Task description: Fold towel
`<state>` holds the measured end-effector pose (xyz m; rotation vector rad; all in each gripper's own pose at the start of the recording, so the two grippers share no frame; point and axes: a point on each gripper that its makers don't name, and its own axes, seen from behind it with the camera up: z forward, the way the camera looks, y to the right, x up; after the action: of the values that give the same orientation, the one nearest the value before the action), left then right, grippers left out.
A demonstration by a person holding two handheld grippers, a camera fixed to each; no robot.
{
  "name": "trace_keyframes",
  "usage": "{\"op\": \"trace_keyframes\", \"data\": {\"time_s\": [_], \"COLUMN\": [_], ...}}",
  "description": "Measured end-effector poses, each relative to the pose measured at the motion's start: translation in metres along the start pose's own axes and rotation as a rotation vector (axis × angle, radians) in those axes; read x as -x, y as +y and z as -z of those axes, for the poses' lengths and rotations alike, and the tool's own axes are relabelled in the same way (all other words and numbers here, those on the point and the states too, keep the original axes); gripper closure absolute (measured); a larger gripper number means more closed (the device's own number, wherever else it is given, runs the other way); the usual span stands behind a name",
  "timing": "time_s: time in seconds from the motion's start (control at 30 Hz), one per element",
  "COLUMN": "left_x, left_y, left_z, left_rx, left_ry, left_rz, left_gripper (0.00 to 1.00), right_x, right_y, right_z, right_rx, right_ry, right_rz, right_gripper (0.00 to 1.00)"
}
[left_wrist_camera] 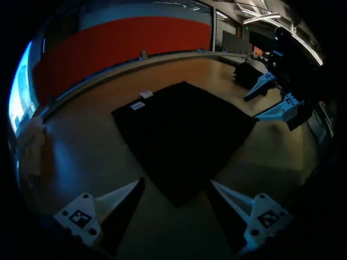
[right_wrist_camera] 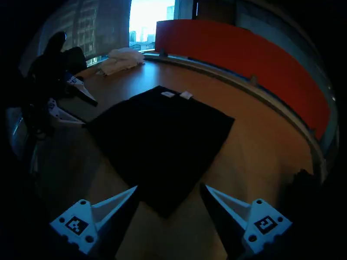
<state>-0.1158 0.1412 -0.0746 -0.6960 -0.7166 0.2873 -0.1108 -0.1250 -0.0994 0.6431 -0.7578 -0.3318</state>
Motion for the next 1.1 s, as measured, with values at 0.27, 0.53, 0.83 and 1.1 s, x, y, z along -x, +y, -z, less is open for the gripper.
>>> {"op": "trace_keyframes", "data": {"time_s": [0.27, 0.53, 0.83, 1.1], "left_x": [0.015, 0.021, 0.023, 0.022], "left_y": [0.005, 0.008, 0.008, 0.01], "left_z": [-0.009, -0.012, -0.013, -0.014], "left_rx": [0.013, 0.027, 0.026, 0.028], "left_ry": [-0.052, -0.076, -0.081, -0.09], "left_rz": [-0.004, -0.001, -0.011, -0.014], "left_gripper": [0.01, 0.0, 0.01, 0.08], "right_x": [0.015, 0.022, 0.029, 0.03], "right_y": [-0.001, -0.006, -0.01, -0.007], "right_z": [-0.004, -0.005, -0.009, -0.009], "right_rx": [-0.017, -0.045, -0.071, -0.063], "right_ry": [-0.028, -0.049, -0.059, -0.051], "right_rz": [-0.001, 0.001, -0.01, -0.024], "right_gripper": [0.0, 0.04, 0.14, 0.31]}}
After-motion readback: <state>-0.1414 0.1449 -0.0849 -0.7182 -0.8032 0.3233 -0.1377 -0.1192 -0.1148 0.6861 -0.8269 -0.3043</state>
